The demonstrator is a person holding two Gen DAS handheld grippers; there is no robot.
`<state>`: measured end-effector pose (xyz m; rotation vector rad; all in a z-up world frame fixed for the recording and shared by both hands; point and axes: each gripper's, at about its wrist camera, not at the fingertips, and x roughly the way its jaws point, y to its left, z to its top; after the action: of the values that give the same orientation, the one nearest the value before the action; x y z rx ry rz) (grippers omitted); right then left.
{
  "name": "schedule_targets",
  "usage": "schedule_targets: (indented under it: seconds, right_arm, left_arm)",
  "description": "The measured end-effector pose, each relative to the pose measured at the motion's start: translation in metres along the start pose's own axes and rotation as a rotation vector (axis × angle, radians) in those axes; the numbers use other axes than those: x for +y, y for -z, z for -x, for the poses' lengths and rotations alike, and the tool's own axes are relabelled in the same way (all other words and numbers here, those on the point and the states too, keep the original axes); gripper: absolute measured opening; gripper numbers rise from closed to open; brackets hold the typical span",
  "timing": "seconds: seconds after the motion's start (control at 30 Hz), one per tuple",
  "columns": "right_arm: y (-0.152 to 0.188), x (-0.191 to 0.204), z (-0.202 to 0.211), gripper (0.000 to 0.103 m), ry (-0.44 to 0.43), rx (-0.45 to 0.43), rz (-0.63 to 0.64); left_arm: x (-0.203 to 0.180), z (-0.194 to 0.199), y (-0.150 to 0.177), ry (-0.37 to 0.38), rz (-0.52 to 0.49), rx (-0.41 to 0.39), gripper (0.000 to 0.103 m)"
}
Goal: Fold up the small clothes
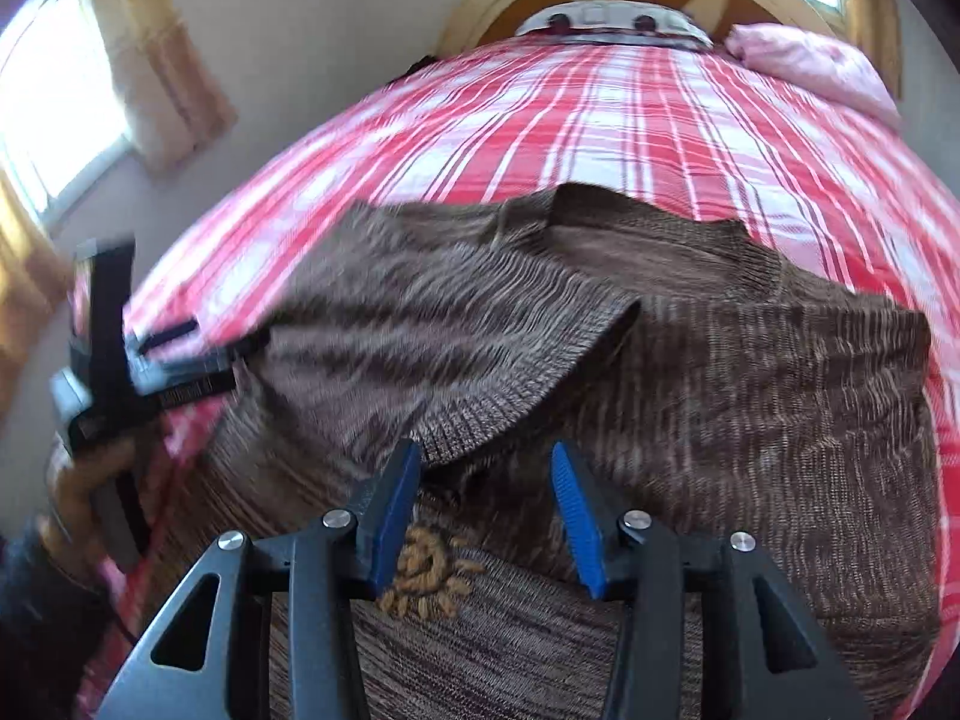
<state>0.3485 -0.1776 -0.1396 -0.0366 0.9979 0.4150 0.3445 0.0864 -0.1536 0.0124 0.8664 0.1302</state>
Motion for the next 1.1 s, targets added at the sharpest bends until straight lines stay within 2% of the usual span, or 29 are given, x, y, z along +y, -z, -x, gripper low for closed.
schedule_targets:
  seconds: [0.1, 0.2, 0.23, 0.33, 0.4, 0.47, 0.5, 0.57, 0.67, 0.77, 0.83, 0.9, 0.97, 1.03, 1.1]
  right_arm:
    - [0.006, 0.009, -0.005, 0.047, 0.055, 0.022, 0.053]
    - [0.007, 0.012, 0.019, 0.047, 0.131, -0.062, 0.065]
    - [0.007, 0.016, 0.025, 0.047, 0.128, -0.089, 0.078]
    - [0.0, 0.03, 0.028, 0.047, 0.003, -0.131, 0.143]
    - [-0.003, 0.041, 0.017, 0.047, -0.043, -0.112, 0.185]
    - [-0.001, 0.045, 0.003, 0.047, -0.101, -0.068, 0.191]
    - [0.001, 0.043, -0.005, 0.047, -0.107, -0.036, 0.186]
    - [0.009, 0.033, -0.02, 0.048, -0.047, 0.047, 0.159]
    - [0.02, 0.021, -0.01, 0.048, -0.073, 0.049, 0.137]
    - [0.022, 0.023, -0.005, 0.048, -0.011, 0.073, 0.147]
    - [0.02, 0.022, 0.003, 0.048, -0.008, 0.019, 0.149]
    - [0.015, 0.026, 0.01, 0.048, -0.035, -0.042, 0.149]
    - [0.013, 0.034, 0.01, 0.048, -0.076, -0.066, 0.162]
    - [0.014, 0.043, -0.001, 0.048, -0.116, -0.031, 0.201]
    - [0.023, 0.049, -0.018, 0.048, -0.075, 0.031, 0.237]
  left_arm:
    - [0.006, 0.008, 0.002, 0.018, 0.021, -0.026, 0.103]
    - [0.012, 0.02, 0.004, 0.006, 0.058, -0.092, 0.103]
    - [0.011, 0.023, 0.003, 0.004, 0.055, -0.106, 0.103]
    - [0.0, 0.027, 0.0, 0.01, 0.015, -0.128, 0.103]
    - [-0.012, 0.026, -0.002, 0.01, -0.041, -0.125, 0.103]
    - [-0.026, 0.016, -0.001, -0.035, -0.122, -0.077, 0.103]
    - [-0.027, 0.011, 0.0, -0.043, -0.133, -0.057, 0.103]
    - [-0.021, 0.007, -0.002, -0.022, -0.107, -0.033, 0.103]
    - [-0.009, 0.007, -0.002, 0.009, -0.049, -0.022, 0.103]
    - [-0.004, 0.022, -0.005, 0.013, -0.016, -0.093, 0.103]
    - [-0.005, 0.025, -0.006, 0.034, -0.005, -0.11, 0.103]
    - [-0.008, 0.022, -0.007, 0.041, -0.005, -0.091, 0.103]
    - [-0.015, 0.016, -0.005, 0.028, -0.033, -0.059, 0.103]
    - [-0.021, 0.011, -0.002, 0.033, -0.072, -0.026, 0.103]
    - [-0.026, 0.004, 0.0, 0.056, -0.105, 0.013, 0.103]
